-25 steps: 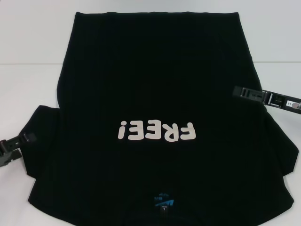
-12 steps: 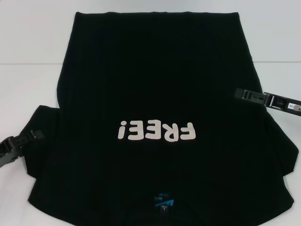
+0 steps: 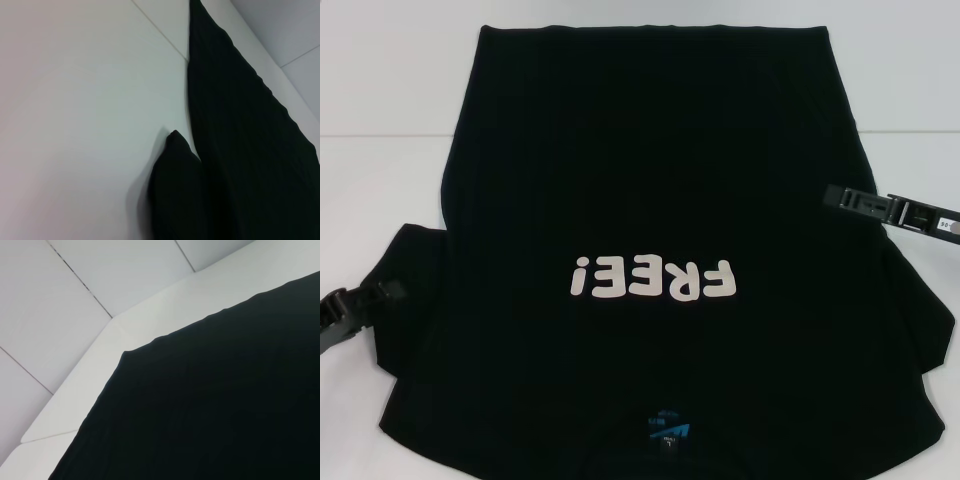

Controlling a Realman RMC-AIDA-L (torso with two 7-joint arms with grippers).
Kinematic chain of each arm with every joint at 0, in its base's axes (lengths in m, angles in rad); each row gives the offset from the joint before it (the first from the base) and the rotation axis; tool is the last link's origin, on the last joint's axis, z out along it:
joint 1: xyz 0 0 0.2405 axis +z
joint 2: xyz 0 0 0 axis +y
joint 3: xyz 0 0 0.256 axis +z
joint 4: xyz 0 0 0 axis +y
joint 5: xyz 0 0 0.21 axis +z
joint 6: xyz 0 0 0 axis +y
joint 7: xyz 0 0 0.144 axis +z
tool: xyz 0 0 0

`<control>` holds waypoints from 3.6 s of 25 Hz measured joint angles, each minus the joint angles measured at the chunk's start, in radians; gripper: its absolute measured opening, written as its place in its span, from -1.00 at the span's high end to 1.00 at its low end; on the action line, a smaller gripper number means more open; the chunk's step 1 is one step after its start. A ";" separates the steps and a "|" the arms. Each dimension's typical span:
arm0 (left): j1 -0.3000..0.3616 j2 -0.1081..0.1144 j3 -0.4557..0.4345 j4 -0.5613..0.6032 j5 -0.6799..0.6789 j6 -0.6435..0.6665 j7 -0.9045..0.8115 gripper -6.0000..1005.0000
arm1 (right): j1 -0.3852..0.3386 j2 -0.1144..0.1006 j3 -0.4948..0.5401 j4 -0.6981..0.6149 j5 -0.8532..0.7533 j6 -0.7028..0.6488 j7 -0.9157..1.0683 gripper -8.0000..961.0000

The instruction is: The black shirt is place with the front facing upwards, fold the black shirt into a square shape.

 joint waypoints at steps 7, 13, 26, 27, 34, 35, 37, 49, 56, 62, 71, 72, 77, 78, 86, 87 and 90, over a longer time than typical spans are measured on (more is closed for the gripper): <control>0.000 -0.001 0.000 0.001 0.000 0.000 0.000 -0.04 | -0.001 0.000 0.000 0.000 0.000 -0.001 0.000 -0.96; 0.000 -0.001 0.006 0.003 0.012 0.000 -0.001 0.22 | -0.004 0.000 0.007 0.000 0.000 -0.001 0.000 -0.96; 0.005 0.017 0.010 0.037 0.012 -0.019 -0.019 0.98 | -0.015 0.000 0.022 0.001 0.001 -0.003 0.000 -0.96; 0.007 0.022 0.009 0.040 0.012 -0.025 -0.028 0.97 | -0.016 0.000 0.024 0.001 0.001 -0.004 0.000 -0.96; 0.028 0.033 0.003 0.043 0.012 -0.052 -0.073 0.94 | -0.022 0.000 0.032 0.001 0.002 -0.004 0.000 -0.96; 0.029 0.033 0.003 0.043 0.012 -0.055 -0.076 0.93 | -0.022 0.000 0.034 0.001 0.002 -0.005 0.000 -0.96; 0.031 0.033 0.002 0.043 0.012 -0.061 -0.084 0.92 | -0.023 0.000 0.036 0.001 0.002 -0.010 0.000 -0.96; 0.032 0.027 0.006 0.055 0.006 -0.027 -0.093 0.86 | -0.026 0.000 0.046 0.001 0.002 -0.022 0.000 -0.96; 0.004 0.000 0.003 0.150 0.000 0.132 -0.142 0.82 | -0.026 0.000 0.048 0.001 0.002 -0.034 0.000 -0.96; -0.058 -0.005 0.016 0.164 0.001 0.206 -0.179 0.79 | -0.026 0.000 0.049 0.001 0.002 -0.038 0.000 -0.96; -0.159 -0.012 0.222 0.082 0.009 0.068 -0.181 0.75 | -0.026 0.000 0.049 0.001 0.002 -0.036 0.000 -0.95; -0.168 -0.013 0.244 0.071 0.010 0.050 -0.179 0.74 | -0.026 0.000 0.049 0.002 0.002 -0.036 0.000 -0.95; -0.192 -0.012 0.321 0.052 0.010 0.032 -0.168 0.72 | -0.027 0.000 0.049 0.009 0.002 -0.031 0.000 -0.95; -0.193 -0.011 0.337 0.057 0.010 0.047 -0.152 0.71 | -0.027 -0.001 0.050 0.010 0.002 -0.030 0.000 -0.95; -0.153 -0.004 0.237 0.123 -0.017 0.156 -0.020 0.49 | -0.028 -0.003 0.062 0.011 0.003 -0.026 -0.007 -0.95; -0.143 -0.004 0.203 0.121 -0.021 0.160 -0.016 0.43 | -0.028 -0.003 0.062 0.011 0.002 -0.029 -0.007 -0.95; -0.116 -0.002 0.151 0.121 -0.024 0.204 0.047 0.07 | -0.028 -0.010 0.060 0.012 -0.003 -0.043 -0.007 -0.95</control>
